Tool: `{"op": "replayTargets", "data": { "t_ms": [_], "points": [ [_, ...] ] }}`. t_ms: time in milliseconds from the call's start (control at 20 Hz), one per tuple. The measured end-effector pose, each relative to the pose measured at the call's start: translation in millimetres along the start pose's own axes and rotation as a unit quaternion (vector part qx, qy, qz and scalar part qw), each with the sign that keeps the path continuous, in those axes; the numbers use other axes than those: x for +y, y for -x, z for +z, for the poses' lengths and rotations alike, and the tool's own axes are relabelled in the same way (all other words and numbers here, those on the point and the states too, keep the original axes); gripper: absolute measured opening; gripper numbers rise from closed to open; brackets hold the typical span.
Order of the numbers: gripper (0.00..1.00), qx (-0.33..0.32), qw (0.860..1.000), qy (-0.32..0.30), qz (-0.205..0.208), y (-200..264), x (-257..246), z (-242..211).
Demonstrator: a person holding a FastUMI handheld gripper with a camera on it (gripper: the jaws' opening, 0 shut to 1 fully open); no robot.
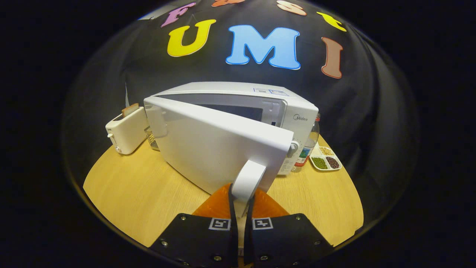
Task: Open the microwave, put the food inside, and close the microwave door.
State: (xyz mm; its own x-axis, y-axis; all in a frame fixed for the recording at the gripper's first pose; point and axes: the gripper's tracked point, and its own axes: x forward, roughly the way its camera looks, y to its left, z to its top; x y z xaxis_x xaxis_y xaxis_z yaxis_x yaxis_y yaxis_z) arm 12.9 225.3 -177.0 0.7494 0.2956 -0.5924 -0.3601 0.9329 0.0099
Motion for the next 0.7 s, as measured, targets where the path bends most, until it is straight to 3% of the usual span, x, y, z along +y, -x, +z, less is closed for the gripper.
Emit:
{"op": "replayTargets", "data": {
  "t_ms": [500,700],
  "points": [
    [0.07,-0.021,1.000,-0.011,0.005,49,69,-29],
    [0.17,-0.028,0.999,0.010,0.033,69,104,-45]
  ]
}}
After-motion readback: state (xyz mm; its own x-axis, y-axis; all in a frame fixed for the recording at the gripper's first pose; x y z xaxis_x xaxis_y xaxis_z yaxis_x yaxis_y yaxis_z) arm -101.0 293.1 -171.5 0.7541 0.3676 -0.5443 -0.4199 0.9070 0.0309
